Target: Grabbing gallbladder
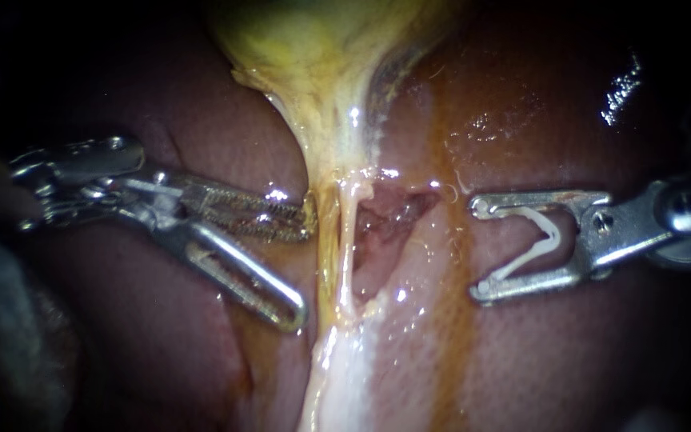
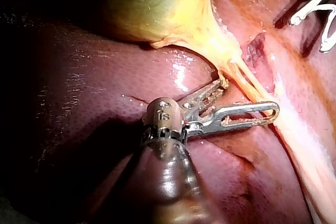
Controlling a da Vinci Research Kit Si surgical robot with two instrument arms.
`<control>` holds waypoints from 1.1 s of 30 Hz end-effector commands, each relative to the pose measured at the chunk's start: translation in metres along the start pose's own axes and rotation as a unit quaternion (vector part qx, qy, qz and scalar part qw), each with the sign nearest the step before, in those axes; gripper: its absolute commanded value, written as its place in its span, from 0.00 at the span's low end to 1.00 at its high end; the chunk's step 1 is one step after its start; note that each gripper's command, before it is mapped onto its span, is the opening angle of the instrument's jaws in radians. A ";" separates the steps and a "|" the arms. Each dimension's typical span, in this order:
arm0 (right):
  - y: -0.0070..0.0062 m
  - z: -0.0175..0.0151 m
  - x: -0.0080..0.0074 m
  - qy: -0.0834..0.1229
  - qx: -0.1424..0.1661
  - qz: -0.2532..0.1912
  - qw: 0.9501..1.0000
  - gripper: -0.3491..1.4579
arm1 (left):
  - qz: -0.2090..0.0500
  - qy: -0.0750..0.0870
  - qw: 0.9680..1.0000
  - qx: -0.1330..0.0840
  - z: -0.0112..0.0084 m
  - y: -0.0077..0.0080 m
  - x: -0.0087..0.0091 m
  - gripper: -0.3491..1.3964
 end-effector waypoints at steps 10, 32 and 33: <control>-0.0001 0.0000 0.0000 0.000 0.000 0.000 1.000 0.47 | 0.000 0.014 1.000 0.014 -0.0011 -0.0012 0.0008 0.85; -0.0001 0.0000 0.0000 0.000 0.000 0.000 1.000 0.47 | 0.146 0.034 0.986 0.078 -0.0036 -0.0009 0.0051 0.73; -0.0001 0.0000 0.0000 0.000 0.000 0.000 1.000 0.47 | 0.151 0.033 0.984 0.083 -0.0036 -0.0009 0.0050 0.72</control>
